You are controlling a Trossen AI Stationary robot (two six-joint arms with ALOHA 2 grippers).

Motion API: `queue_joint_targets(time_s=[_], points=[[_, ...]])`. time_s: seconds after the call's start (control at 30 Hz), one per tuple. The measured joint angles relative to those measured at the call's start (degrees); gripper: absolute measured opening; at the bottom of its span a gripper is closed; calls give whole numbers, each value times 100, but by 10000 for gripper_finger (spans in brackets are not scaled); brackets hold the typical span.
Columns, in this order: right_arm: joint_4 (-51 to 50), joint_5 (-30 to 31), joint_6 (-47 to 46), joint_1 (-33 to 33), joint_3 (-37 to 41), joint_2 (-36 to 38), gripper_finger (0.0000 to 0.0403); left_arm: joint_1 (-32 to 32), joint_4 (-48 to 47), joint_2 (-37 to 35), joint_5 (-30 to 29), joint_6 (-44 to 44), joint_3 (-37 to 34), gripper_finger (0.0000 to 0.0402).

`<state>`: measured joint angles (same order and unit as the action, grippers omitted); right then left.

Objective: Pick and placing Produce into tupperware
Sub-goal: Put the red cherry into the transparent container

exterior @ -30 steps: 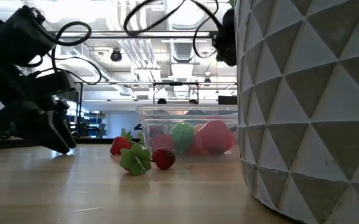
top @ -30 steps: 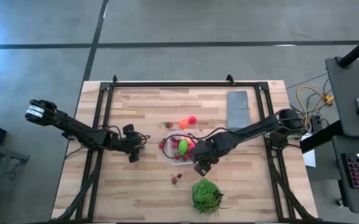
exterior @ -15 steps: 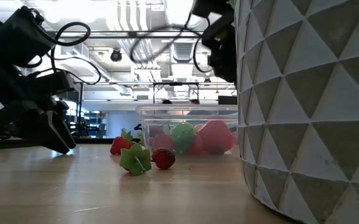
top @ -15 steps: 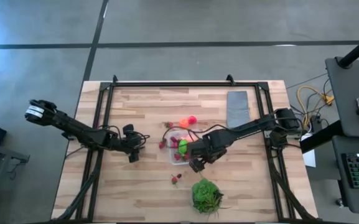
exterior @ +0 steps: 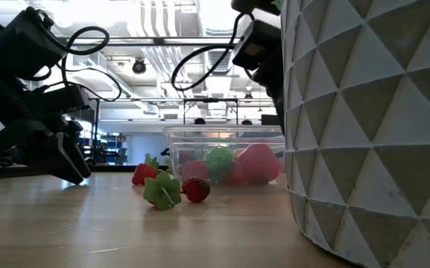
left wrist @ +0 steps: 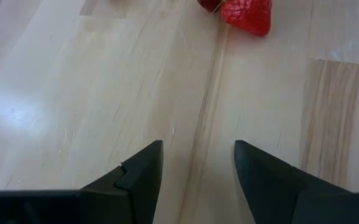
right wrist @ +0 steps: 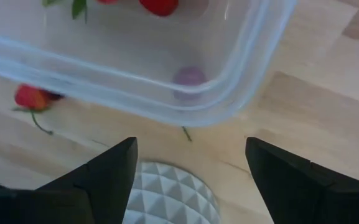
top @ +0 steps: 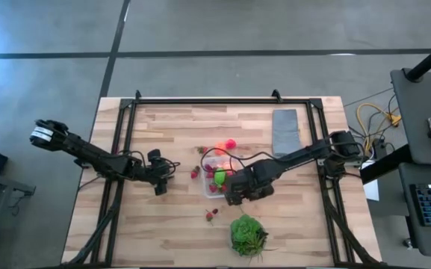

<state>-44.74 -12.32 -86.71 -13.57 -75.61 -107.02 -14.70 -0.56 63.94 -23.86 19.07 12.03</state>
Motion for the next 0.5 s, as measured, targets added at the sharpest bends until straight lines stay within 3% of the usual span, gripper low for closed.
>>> queue_joint_targets(time_s=[0.23,0.5], points=[[100,435,-776,-73,90,0,289,0,0,0,7,0,4,184],[350,692,-952,-203,117,2,286,0,4,0,37,2,0,184]])
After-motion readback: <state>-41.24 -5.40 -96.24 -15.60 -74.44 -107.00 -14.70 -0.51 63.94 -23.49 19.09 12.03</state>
